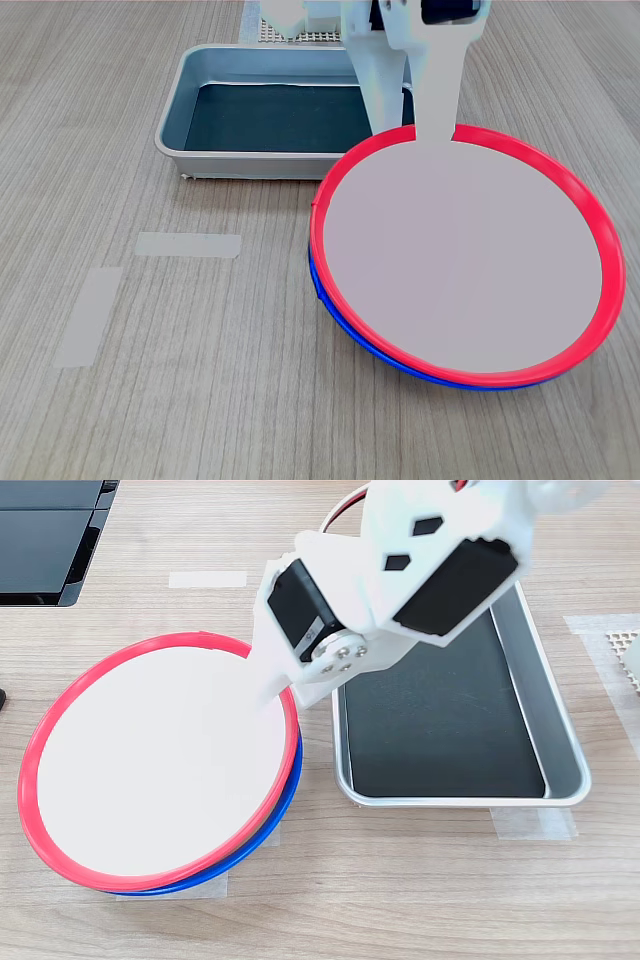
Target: Lift the stacked dish and set it down on the table.
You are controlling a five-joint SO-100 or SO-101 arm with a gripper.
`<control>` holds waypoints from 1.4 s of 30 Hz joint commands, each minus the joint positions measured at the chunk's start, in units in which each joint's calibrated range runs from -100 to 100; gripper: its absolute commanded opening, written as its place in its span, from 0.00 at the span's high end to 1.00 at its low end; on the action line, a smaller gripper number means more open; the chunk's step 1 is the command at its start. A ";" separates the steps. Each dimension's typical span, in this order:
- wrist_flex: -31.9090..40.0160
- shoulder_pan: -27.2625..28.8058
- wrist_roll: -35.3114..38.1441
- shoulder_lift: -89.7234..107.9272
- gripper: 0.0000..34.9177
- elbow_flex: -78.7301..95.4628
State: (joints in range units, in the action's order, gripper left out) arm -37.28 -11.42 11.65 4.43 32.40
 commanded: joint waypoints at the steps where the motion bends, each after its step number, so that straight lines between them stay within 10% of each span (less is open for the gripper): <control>1: 2.73 -0.58 0.00 -1.66 0.64 -2.58; 8: 5.62 -2.00 0.15 -4.65 0.64 -2.58; 11: 6.78 -2.37 0.05 -5.07 0.99 -2.49; 29: 2.07 2.43 -3.42 11.05 1.00 -1.31; 42: -0.07 21.25 -0.34 10.45 1.00 -3.04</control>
State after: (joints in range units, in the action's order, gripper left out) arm -37.03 4.87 10.13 15.26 32.03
